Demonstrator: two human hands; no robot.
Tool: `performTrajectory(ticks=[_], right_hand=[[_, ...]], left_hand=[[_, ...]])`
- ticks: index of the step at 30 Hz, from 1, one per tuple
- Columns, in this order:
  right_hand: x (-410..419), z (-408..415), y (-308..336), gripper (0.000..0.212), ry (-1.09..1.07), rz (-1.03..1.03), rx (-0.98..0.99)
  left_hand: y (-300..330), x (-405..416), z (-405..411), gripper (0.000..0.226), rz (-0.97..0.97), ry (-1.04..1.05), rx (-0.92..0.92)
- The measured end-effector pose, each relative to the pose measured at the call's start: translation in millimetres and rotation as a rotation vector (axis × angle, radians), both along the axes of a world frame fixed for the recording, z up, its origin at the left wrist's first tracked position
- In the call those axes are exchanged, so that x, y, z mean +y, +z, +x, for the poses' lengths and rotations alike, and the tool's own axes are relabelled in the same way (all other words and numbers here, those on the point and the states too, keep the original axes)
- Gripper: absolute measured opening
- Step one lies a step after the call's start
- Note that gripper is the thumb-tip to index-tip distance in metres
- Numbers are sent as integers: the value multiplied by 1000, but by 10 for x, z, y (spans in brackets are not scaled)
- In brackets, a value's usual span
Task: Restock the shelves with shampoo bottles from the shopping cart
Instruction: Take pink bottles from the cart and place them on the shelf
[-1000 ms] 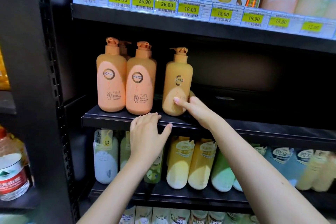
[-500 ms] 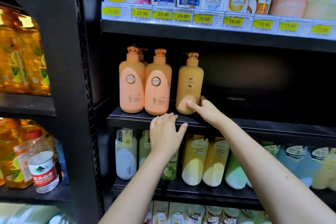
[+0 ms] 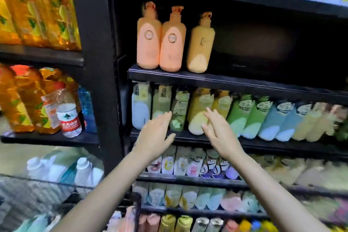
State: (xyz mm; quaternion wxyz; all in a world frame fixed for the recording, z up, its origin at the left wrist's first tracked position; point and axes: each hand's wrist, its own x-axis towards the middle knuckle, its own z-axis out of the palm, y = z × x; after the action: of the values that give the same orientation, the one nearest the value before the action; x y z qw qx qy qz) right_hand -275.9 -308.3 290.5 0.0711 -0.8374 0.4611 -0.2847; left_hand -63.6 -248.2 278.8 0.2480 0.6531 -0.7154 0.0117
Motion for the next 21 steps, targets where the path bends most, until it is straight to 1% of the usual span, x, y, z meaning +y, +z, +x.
performTrajectory(ticks=[2, 5, 8, 10, 12, 15, 17, 21], right_hand=[[381, 23, -402, 50, 38, 61, 54], [971, 94, -1049, 52, 124, 203, 164], [1569, 198, -1641, 60, 199, 352, 255], [1929, 284, -1967, 59, 251, 445, 295], [2250, 391, -2229, 53, 284, 516, 328], [2696, 563, -2482, 51, 307, 620, 350], [2937, 676, -2578, 50, 324, 684, 344], [3192, 903, -2705, 53, 327, 732, 392]], left_hand=[[-468, 505, 130, 70, 103, 24, -64], [-1147, 1288, 330, 80, 258, 137, -47], [-1730, 2109, 481, 75, 458, 237, -10], [-2022, 2602, 549, 67, 559, 303, 0], [-2202, 3016, 574, 64, 655, 350, 33], [-2336, 3476, 615, 62, 720, 400, 56], [-2373, 3665, 671, 63, 733, 411, 90], [-2429, 3811, 883, 64, 761, 424, 147]])
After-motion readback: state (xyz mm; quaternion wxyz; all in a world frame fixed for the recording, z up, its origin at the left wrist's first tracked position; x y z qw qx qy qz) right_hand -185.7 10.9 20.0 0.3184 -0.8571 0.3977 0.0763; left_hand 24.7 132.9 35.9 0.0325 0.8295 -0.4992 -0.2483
